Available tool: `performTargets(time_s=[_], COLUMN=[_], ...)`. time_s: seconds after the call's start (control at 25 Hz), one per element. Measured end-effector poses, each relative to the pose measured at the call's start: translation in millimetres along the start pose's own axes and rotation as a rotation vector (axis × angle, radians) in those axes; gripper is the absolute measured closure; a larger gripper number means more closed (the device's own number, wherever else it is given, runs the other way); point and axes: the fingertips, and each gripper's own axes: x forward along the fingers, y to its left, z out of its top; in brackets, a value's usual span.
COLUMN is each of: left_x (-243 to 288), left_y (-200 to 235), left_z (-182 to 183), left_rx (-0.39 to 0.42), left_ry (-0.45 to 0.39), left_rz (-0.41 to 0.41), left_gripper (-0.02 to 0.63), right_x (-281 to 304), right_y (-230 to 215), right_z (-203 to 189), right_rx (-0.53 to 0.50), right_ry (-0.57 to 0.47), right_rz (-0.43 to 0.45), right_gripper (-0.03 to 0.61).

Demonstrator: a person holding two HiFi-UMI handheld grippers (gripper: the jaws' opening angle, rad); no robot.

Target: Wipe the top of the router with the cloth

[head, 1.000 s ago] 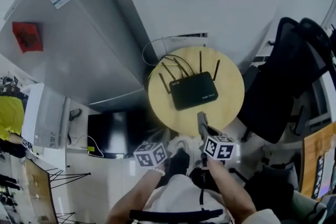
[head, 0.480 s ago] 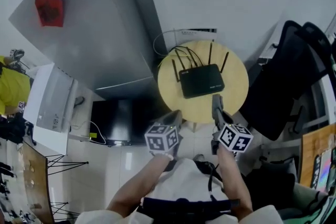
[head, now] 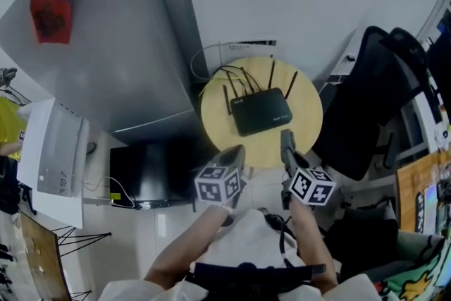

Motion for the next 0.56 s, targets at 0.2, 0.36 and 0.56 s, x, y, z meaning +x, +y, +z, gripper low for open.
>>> performTargets(time_s=[0.2, 0.36, 0.56], left_x=[5, 2, -6], left_y=[7, 15, 35], left_z=[-1, 0, 5], left_rx=[-0.002, -0.002, -0.006], left_ry=[0.021, 0.033, 0.037], left_rz=[-0.041, -0.058, -0.068], left_gripper=[0.615, 0.615, 0.615], right_x=[7, 13, 25], right_y=[5, 14, 35], right_z=[-2, -6, -17], right_rx=[0.016, 0.025, 0.035], right_ry=[-0.005, -0.010, -0.002], right_rz=[-0.022, -0.025, -0.018], right_gripper=[0.543, 0.543, 0.543])
